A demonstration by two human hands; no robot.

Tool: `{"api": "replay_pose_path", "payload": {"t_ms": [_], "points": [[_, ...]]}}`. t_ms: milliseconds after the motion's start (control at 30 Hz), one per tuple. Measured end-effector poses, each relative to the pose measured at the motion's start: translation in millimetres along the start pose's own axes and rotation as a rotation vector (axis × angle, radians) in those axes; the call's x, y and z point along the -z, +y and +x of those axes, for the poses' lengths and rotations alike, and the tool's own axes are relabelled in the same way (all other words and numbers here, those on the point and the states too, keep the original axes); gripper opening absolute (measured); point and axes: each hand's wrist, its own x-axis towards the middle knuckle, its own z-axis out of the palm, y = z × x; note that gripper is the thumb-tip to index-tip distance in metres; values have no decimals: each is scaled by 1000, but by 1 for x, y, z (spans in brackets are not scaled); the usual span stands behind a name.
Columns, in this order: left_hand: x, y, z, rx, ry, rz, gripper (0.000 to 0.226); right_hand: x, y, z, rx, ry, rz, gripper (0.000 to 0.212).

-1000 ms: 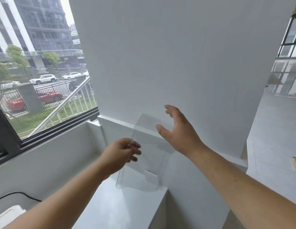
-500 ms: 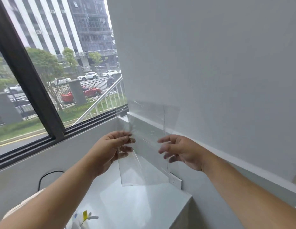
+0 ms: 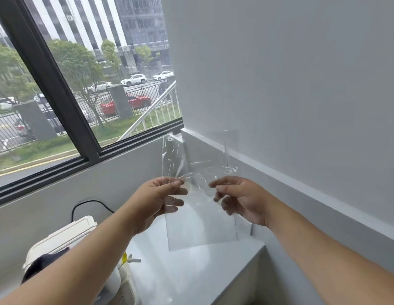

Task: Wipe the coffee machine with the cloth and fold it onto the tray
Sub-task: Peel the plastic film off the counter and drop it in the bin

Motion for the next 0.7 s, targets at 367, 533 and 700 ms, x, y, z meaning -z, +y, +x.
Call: {"api": "replay_pose_path", "payload": {"t_ms": [367,533,700], "points": [[-20,-10,33,1,-141,130,22,28,-2,-41,-22,285,-90,38],[-37,-5,39,-25,-249,102,26,21,-15,-72,0,362,-112,45],[-45,4,39,-36,-392,13,30,7,-25,-102,62,469,-74,27]]}}
